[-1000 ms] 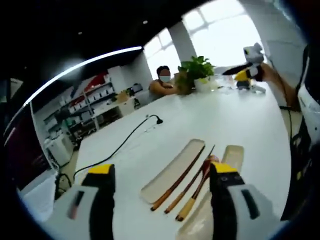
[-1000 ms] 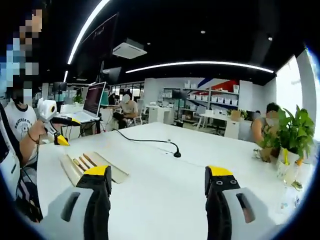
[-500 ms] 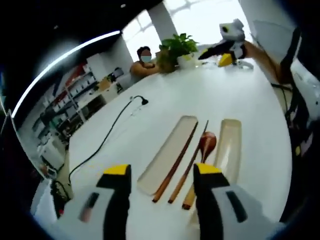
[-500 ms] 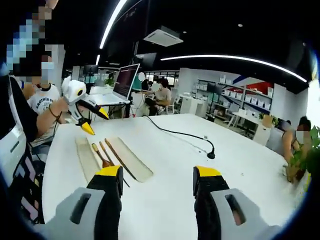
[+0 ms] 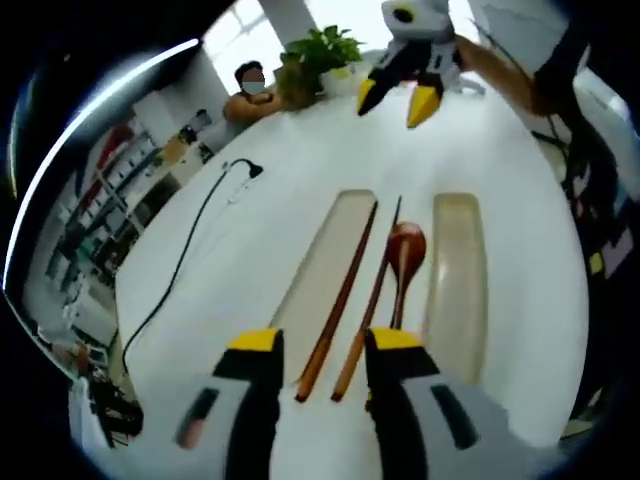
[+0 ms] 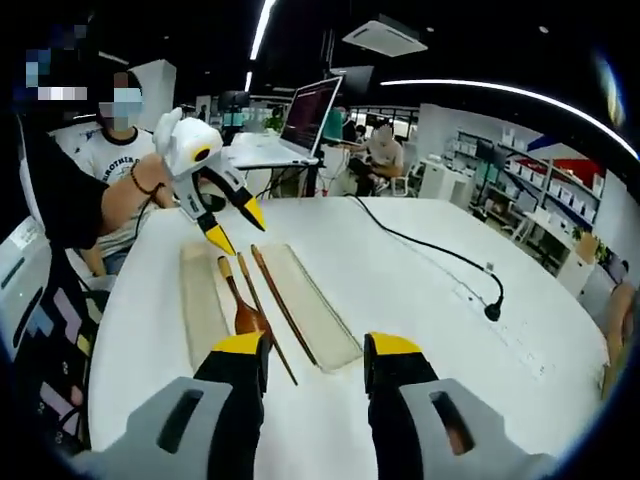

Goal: Arrange the utensils inside the cutlery case until each visible utensil rests in its matching compartment.

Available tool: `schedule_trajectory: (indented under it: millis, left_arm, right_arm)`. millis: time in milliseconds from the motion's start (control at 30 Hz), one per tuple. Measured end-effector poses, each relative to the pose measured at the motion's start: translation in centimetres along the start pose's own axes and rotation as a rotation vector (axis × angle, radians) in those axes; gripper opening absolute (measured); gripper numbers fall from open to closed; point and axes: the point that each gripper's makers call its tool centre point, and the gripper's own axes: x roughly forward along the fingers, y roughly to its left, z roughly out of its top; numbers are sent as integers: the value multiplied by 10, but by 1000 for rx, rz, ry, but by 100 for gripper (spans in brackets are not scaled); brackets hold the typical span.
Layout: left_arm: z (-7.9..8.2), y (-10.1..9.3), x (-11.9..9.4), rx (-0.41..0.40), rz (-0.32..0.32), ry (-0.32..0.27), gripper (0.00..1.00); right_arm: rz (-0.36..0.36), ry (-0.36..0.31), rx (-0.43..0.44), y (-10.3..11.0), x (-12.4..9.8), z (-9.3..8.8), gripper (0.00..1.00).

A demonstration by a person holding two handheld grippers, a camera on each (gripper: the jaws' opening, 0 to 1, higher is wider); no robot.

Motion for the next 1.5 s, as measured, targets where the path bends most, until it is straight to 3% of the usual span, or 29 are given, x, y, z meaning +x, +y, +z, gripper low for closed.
schedule_trajectory:
  millis: [233, 333, 467, 633, 900, 1167, 1267, 1333, 1400, 1500]
  left_arm:
    - [-12, -7, 10, 22, -56, 60, 28]
    - [-11, -5, 14, 42, -53, 48, 25]
    - [-14, -15, 19, 42, -115, 68, 25]
    - [-25, -22, 28, 59, -170, 140, 23]
    - [-25, -22, 32, 44, -213, 176, 20]
    - [-27, -23, 36, 50, -250, 234, 17]
    - [-28, -22, 37, 56, -256, 248, 15]
    - [-30, -24, 34, 16, -281, 275, 14]
    - [-31, -24, 34, 46, -283, 282, 14]
    - [-31, -27, 35, 30, -307, 282, 13]
  right_arm:
    - [55, 108, -28, 1, 17, -21, 32]
    - [62, 154, -44, -1, 22, -26, 29]
    - [133, 210, -66, 9, 32, -33, 25]
    - [176, 261, -90, 14, 45, -39, 22]
    - [227, 382, -159, 15, 58, -56, 16]
    - [272, 464, -204, 22, 63, -56, 14]
    - [301, 481, -202, 25, 65, -55, 9]
    - [301, 493, -213, 25, 66, -55, 9]
    - [305, 513, -222, 24, 68, -56, 9]
    - [326, 548, -234, 27, 68, -60, 9]
